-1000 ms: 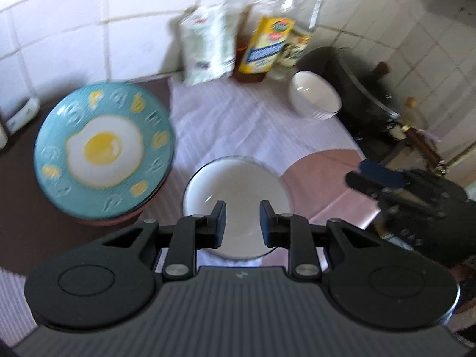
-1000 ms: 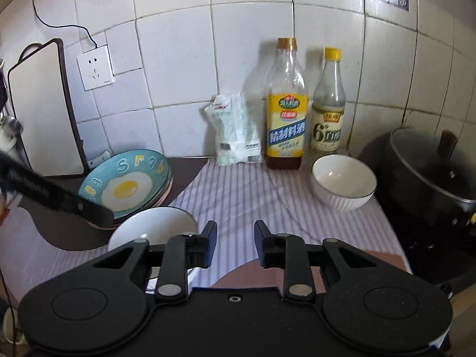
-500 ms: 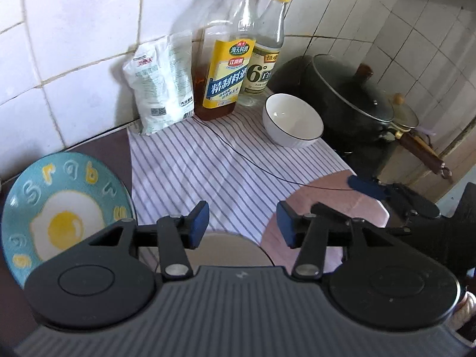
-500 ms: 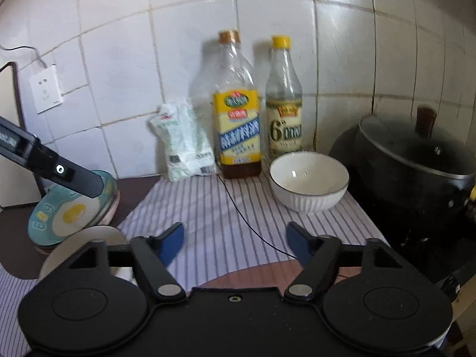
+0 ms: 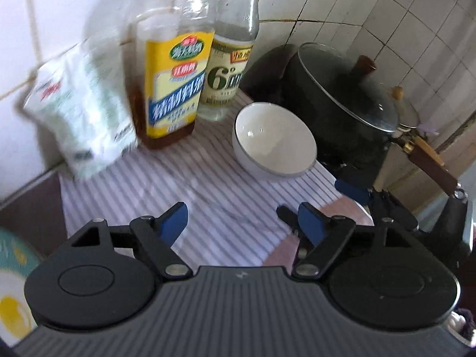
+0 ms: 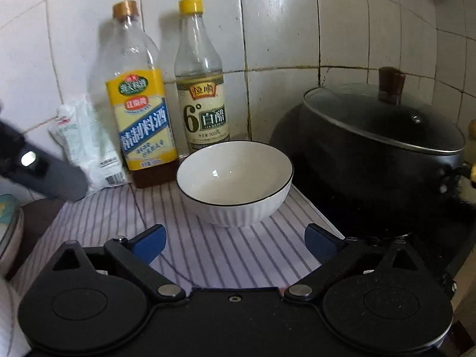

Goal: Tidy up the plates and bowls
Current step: 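Move both grippers to the last small white bowl and close on its rim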

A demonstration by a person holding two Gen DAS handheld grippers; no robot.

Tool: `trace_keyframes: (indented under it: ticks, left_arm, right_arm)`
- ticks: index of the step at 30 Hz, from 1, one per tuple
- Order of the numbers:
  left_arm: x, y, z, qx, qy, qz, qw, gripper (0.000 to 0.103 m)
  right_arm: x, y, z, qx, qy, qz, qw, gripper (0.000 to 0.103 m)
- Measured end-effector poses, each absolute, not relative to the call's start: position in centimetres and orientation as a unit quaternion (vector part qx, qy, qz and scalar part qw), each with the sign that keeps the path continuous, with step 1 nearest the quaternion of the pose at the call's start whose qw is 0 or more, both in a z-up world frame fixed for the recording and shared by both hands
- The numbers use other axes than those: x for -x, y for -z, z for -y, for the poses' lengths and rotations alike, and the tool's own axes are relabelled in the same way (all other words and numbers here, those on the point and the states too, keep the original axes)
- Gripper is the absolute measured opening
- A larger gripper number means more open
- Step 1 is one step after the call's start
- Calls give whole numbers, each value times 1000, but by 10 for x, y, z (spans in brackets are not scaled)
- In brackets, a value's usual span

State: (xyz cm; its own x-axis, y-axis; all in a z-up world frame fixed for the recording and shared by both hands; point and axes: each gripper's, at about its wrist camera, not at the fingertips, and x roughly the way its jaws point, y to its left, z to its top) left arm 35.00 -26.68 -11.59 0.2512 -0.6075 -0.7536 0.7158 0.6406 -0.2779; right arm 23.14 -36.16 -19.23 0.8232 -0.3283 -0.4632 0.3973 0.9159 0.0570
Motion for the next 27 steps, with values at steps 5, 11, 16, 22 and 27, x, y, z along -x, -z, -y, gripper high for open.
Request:
trace_keyframes:
  ticks: [5,11,16,22,27]
  left_arm:
    - [-365,125,299,-79,418,-441,790,81]
    - [-394,148,331,-62,378,-453,805,79]
    - [-406,161,347,-63,372,-439,815,69]
    - [-408,161,359,-55,375,-426,821,56]
    - [-415,175,369,-49,379,-455,804,22]
  right_arm:
    - [-243,193,365,-60,168,-235,955,101]
    - [-268,200,384,-76,141,-276,948,101]
    - [-280,206,393,-88,142,-275,947,101]
    - [-277,199,397,-98,143,-261,950,101]
    - [-288,204,405,-89,139,-271,948,99]
